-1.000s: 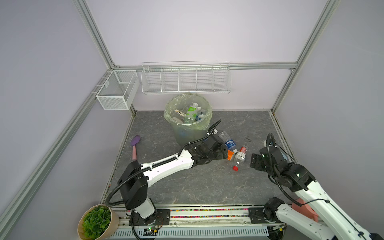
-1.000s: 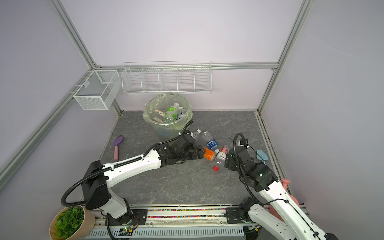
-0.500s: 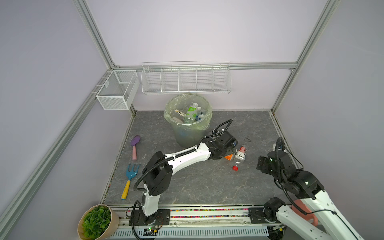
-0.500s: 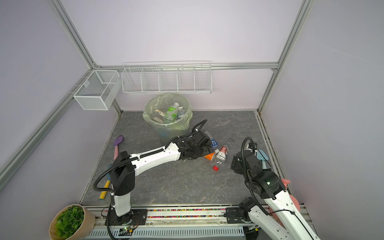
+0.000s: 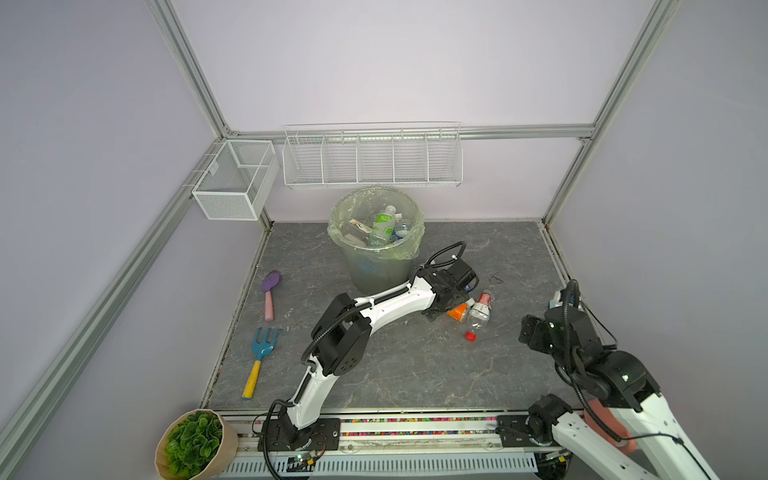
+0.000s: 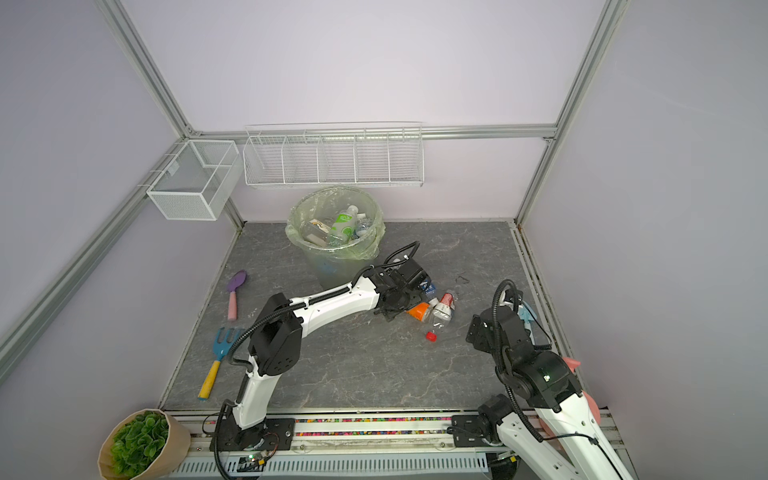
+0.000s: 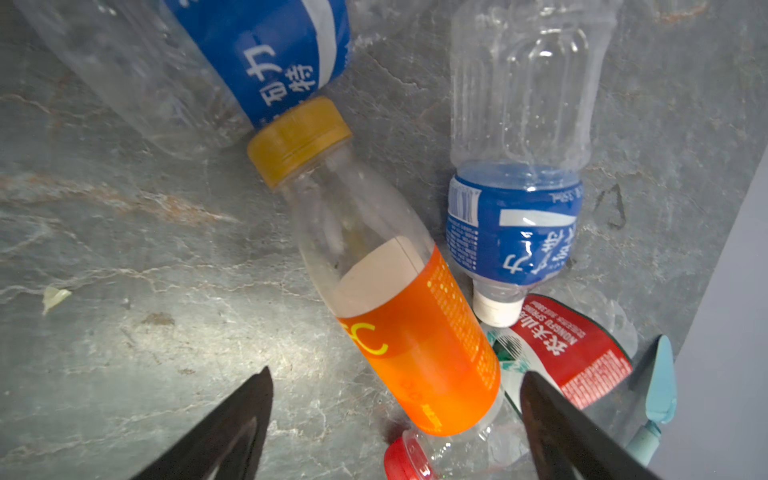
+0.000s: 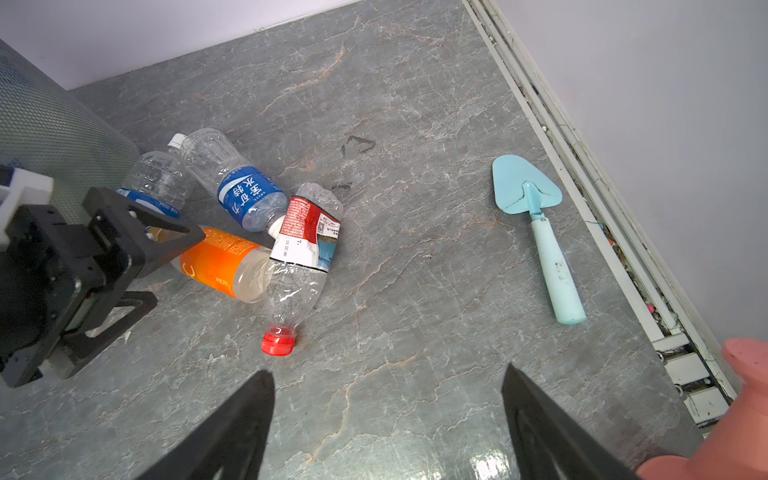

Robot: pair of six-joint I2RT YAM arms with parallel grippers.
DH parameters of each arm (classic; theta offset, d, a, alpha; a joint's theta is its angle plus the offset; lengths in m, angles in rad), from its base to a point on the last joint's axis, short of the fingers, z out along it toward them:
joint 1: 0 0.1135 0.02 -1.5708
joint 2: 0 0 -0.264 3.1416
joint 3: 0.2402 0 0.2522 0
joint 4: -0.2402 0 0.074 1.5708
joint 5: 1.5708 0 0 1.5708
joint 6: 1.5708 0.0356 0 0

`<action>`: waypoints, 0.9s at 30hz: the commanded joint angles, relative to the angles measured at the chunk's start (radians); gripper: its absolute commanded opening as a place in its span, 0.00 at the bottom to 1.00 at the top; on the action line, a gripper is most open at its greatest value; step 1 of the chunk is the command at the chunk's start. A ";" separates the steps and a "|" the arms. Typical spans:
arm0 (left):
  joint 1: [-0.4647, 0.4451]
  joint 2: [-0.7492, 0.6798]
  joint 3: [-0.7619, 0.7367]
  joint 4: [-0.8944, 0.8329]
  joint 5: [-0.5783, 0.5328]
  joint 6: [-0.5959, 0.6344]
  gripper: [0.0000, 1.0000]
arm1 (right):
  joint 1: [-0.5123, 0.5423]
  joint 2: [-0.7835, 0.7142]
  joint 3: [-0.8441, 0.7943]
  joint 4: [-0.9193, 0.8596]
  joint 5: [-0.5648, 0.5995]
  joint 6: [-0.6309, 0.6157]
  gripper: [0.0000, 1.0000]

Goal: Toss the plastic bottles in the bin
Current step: 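Close the left gripper around the orange-label yellow-cap bottle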

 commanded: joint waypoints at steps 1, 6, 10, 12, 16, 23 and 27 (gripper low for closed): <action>0.007 0.040 0.078 -0.091 -0.026 -0.063 0.92 | -0.008 -0.011 -0.006 -0.016 -0.003 0.010 0.88; 0.020 0.084 0.116 -0.085 0.006 -0.063 0.92 | -0.013 -0.012 -0.004 -0.011 -0.009 0.009 0.88; 0.022 0.110 0.139 -0.087 0.015 -0.065 0.92 | -0.014 -0.007 -0.005 -0.008 -0.016 0.014 0.88; 0.022 0.119 0.143 -0.085 0.017 -0.067 0.92 | -0.014 -0.007 -0.006 -0.008 -0.017 0.015 0.88; 0.024 0.132 0.142 -0.080 0.016 -0.071 0.92 | -0.014 -0.011 -0.015 -0.010 -0.021 0.030 0.88; 0.027 0.180 0.143 -0.080 0.033 -0.066 0.90 | -0.015 -0.032 -0.027 -0.015 -0.032 0.045 0.88; 0.026 0.172 0.111 -0.058 0.040 -0.071 0.87 | -0.015 -0.040 -0.023 -0.019 -0.030 0.047 0.88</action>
